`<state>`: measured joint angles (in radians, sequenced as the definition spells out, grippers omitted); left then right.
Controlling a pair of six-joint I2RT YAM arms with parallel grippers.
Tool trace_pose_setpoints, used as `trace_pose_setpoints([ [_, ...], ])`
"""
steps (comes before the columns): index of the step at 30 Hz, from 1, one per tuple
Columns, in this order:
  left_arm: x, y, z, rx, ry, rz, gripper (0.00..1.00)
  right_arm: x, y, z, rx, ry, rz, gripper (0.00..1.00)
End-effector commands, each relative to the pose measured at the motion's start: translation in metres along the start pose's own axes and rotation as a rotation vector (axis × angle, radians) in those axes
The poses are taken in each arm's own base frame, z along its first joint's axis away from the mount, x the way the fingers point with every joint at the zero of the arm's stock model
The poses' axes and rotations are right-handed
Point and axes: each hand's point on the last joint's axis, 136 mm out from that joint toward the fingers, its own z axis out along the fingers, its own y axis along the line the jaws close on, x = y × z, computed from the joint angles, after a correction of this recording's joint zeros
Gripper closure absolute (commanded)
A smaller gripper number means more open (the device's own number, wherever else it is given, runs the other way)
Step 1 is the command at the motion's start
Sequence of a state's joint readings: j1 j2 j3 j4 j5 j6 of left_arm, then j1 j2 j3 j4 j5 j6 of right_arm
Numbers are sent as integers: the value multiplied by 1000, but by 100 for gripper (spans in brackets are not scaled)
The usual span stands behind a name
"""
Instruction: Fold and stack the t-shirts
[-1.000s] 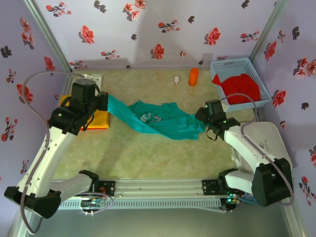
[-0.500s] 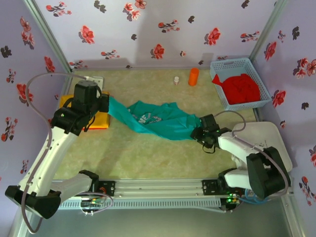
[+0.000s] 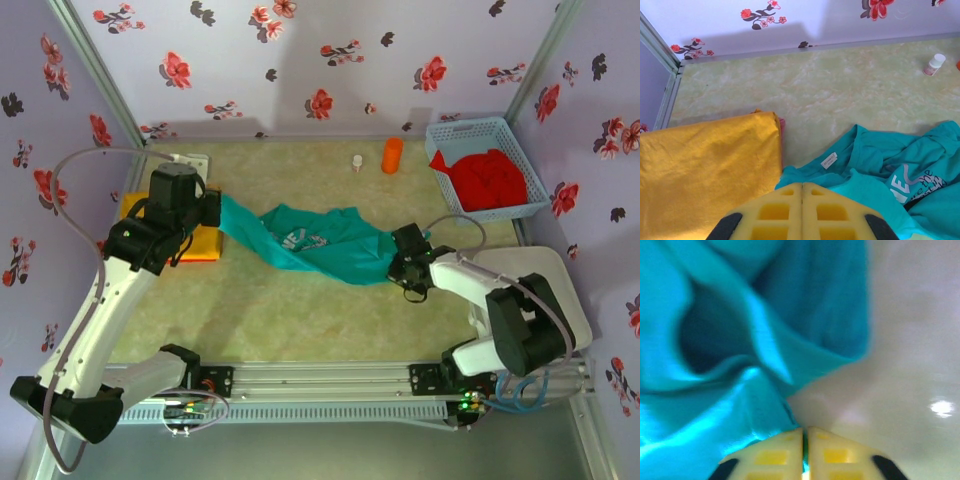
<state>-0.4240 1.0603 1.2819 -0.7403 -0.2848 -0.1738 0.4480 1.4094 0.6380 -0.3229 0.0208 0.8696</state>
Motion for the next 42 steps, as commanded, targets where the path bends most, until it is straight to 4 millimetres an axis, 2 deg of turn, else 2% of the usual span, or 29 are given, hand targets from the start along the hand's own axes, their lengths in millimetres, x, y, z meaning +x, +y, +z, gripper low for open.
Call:
trace_pose_setpoints([
  [1,1,6,-6,-10,-16,-20,100,-9,30,-8,-111,-34,-35,100],
  [8,5,10,-12,-23,-13,-27,100,-26,19,-53,-98,-170,-59,100],
  [14,-18,16,-34,-31,-73,-71,100,-56,21,-121,-170,-397,-79,100],
  [21,-34,17,-47,-23,-123,-63,100,-72,20,-177,-187,-526,-113,100],
  [26,-41,20,-60,-16,-158,-48,100,-85,23,-227,-260,-670,-134,100],
  [30,-51,20,-82,19,-234,-61,100,-86,34,-268,-388,-780,-177,100],
  [35,-70,14,-123,124,-364,-79,100,-83,47,-327,-565,-927,-245,100],
  [38,-83,9,-151,193,-470,-69,100,-82,48,-359,-594,-1000,-301,100],
  [39,-87,8,-162,214,-506,-64,100,-78,43,-379,-619,-1048,-313,100],
  [42,-100,5,-195,274,-615,-43,100,-76,32,-413,-615,-1135,-330,100],
])
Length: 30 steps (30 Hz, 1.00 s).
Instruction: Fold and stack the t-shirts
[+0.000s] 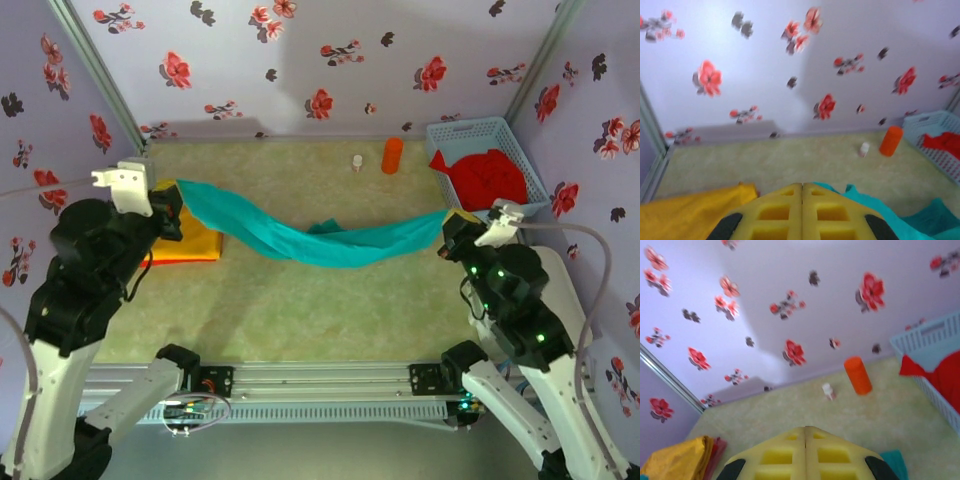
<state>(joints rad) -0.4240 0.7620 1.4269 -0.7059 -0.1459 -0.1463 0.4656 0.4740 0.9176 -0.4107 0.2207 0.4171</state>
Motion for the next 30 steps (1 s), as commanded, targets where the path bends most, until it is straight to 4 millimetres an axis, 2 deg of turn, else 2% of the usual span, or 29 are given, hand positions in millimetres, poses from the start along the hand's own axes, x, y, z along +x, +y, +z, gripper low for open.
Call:
trace_pose_setpoints([
  [1,-52,-16,-32,106,-201,33,100,-56,13,-36,-48,-177,-72,100],
  [5,-84,-23,-60,148,-318,51,100,-89,12,-67,-36,-292,-70,100],
  [10,-117,-32,-76,200,-398,44,100,-121,16,-95,-44,-388,-57,100],
  [14,-131,-34,-70,196,-412,38,100,-139,5,-101,33,-437,-3,100],
  [17,-125,-28,-43,142,-368,26,100,-137,3,-89,64,-420,5,100],
  [20,-96,-14,3,42,-250,9,100,-116,-12,-56,191,-312,-19,100],
  [23,-50,-7,49,-16,-124,-15,100,-79,-29,-15,309,-163,-59,100],
  [28,40,8,119,-96,99,-95,100,-6,-54,44,419,14,-107,100],
  [30,73,13,140,-124,184,-110,100,26,-66,64,462,75,-119,100],
])
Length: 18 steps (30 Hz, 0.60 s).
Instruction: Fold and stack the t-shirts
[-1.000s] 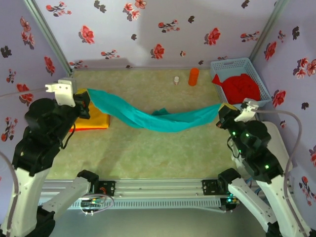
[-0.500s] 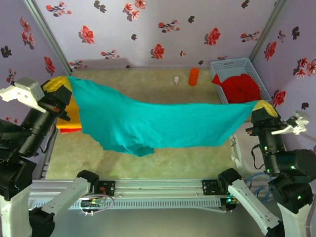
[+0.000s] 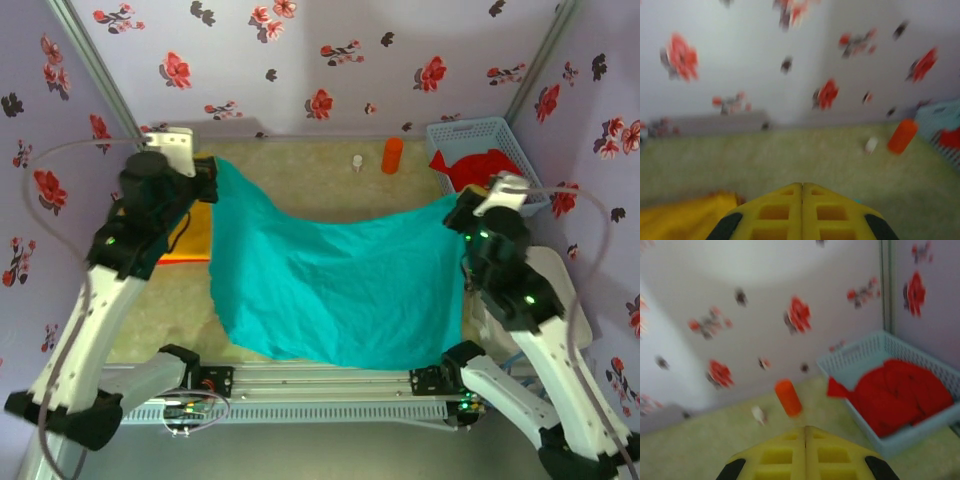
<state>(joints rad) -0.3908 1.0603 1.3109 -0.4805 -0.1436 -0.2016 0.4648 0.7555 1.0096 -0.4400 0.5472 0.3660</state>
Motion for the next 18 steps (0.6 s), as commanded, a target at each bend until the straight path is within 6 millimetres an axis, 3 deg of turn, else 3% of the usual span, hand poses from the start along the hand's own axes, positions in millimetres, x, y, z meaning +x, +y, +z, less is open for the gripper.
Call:
trace_pose_setpoints([
  [1,24,16,28,-72,42,-86,100,37,-10,29,99,47,17,100],
  [5,69,28,69,-111,134,-110,100,75,-6,69,106,86,58,100],
  [8,82,40,95,-124,168,-142,100,88,-11,94,153,107,81,100],
  [18,63,57,168,-123,143,-157,100,98,-17,176,251,162,60,100],
])
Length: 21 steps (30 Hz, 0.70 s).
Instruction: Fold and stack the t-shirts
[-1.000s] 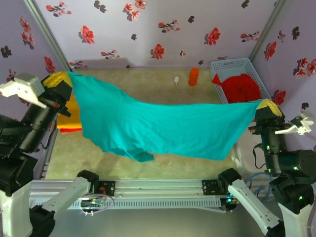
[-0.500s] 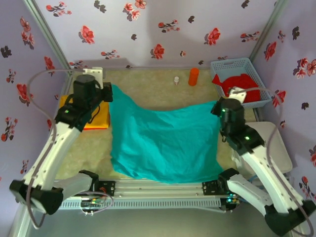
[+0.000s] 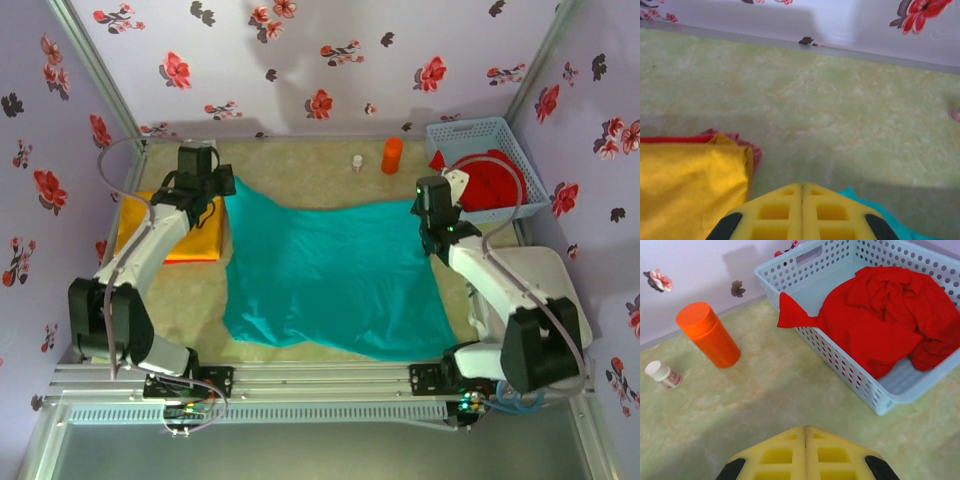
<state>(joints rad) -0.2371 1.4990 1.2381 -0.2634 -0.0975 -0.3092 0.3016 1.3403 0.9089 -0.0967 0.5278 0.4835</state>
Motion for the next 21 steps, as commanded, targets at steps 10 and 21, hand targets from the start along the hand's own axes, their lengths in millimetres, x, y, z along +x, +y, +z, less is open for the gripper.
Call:
trace_pose_setpoints([
  [10,-42,-4,47,29,-18,-19,30,-28,19,56,39,25,21,17],
  [21,37,13,-22,5,167,-117,28,21,12,3,-67,262,77,1],
])
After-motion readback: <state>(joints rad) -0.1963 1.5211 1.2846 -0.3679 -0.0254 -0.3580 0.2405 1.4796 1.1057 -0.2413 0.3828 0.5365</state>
